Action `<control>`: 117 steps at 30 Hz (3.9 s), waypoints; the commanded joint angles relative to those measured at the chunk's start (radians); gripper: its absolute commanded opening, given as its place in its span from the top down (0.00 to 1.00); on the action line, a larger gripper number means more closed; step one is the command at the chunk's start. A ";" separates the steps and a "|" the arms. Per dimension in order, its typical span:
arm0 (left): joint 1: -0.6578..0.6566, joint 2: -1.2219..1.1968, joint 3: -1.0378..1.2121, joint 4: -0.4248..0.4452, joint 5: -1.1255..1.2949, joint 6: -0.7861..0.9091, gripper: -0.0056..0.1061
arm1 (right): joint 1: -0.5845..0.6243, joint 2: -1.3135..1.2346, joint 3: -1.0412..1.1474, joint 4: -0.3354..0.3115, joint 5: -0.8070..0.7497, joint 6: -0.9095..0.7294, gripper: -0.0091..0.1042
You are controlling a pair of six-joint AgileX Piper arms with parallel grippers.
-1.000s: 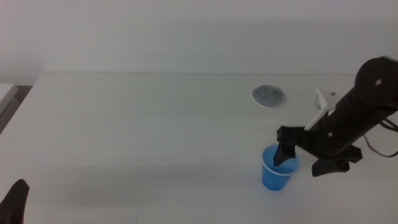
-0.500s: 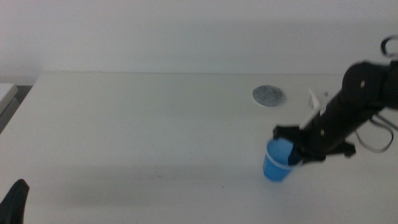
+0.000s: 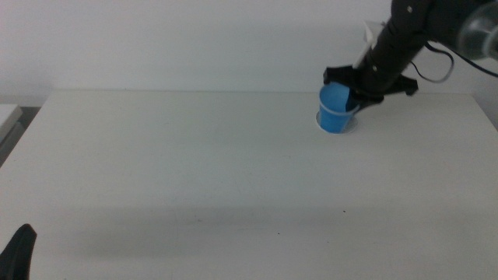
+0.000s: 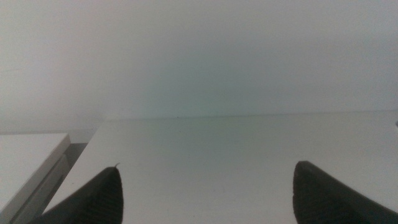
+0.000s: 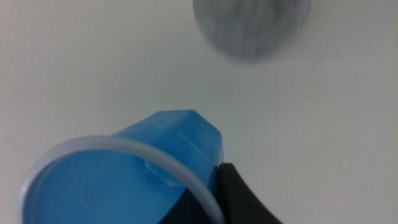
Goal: Place an empty cup on a cup mat.
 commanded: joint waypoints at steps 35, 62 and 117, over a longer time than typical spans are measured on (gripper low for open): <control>-0.001 -0.004 0.000 -0.002 -0.013 -0.003 0.11 | -0.120 0.448 -0.564 0.027 0.100 0.006 0.81; -0.001 -0.004 0.000 -0.002 -0.013 -0.003 0.11 | -0.280 -0.047 -0.562 0.065 0.100 -0.199 0.25; -0.001 -0.004 0.000 -0.002 -0.013 -0.003 0.11 | -0.387 -1.734 1.340 0.115 -0.627 -0.536 0.18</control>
